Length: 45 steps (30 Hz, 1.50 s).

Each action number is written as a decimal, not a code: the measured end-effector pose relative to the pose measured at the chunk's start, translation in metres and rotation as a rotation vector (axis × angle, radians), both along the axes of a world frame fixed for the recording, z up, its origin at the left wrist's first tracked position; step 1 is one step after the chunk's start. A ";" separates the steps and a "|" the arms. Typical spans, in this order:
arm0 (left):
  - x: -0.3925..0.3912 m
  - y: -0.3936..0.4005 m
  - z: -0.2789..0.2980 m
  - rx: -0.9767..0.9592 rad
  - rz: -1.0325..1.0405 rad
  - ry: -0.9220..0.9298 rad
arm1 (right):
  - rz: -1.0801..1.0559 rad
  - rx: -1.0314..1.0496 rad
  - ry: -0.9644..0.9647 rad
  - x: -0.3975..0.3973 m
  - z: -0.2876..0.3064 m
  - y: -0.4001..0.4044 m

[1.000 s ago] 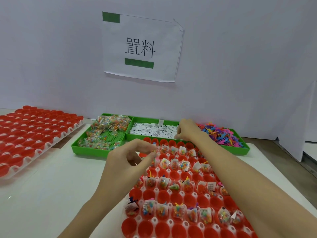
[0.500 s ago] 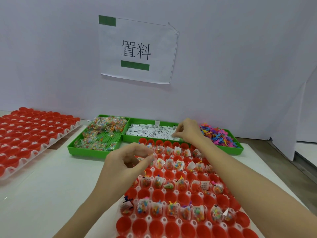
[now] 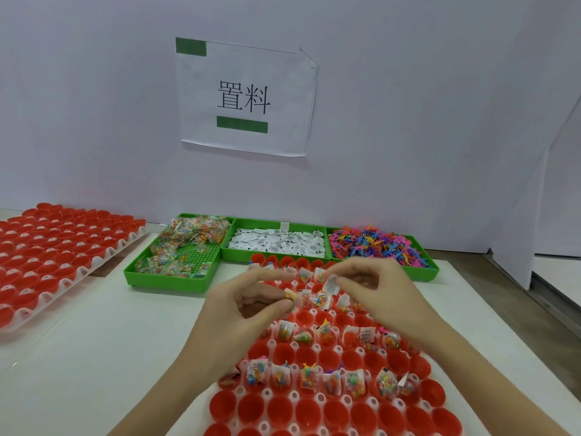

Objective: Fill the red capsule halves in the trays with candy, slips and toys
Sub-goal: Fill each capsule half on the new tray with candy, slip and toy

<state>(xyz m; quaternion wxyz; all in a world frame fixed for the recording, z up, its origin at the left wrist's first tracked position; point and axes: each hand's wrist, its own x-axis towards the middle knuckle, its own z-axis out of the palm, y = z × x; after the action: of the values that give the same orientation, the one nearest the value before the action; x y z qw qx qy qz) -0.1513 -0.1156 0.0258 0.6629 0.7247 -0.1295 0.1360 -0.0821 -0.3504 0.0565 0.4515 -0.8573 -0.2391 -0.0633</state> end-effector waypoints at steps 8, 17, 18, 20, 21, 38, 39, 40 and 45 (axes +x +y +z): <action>-0.009 -0.020 -0.002 0.056 -0.061 0.000 | 0.012 0.191 -0.020 -0.058 -0.019 0.008; -0.017 -0.025 0.003 0.080 -0.047 -0.057 | 0.098 0.175 0.030 -0.067 -0.013 0.003; -0.017 -0.026 0.003 0.082 -0.031 -0.070 | 0.104 0.164 0.046 -0.067 -0.011 0.002; -0.017 -0.027 0.002 0.076 0.011 -0.084 | 0.105 0.131 0.065 -0.065 -0.005 -0.002; -0.017 -0.026 0.002 0.067 0.032 -0.084 | 0.089 0.103 0.061 -0.060 -0.002 -0.005; -0.004 -0.003 0.006 0.135 0.057 -0.143 | -0.327 -0.568 0.078 0.156 -0.021 -0.006; -0.003 -0.002 0.006 0.139 0.065 -0.151 | -0.337 -0.573 0.100 0.159 -0.022 -0.003; -0.003 -0.001 0.006 0.144 0.072 -0.157 | -0.349 -0.569 0.122 0.162 -0.022 -0.002; -0.004 -0.003 0.004 0.147 0.073 -0.154 | -0.406 -0.497 0.197 0.168 -0.021 -0.005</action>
<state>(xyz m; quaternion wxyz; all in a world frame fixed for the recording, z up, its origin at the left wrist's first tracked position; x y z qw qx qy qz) -0.1550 -0.1186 0.0301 0.5905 0.7631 -0.1632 0.2057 0.0862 -0.3556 0.0355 0.2279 -0.9733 -0.0270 -0.0087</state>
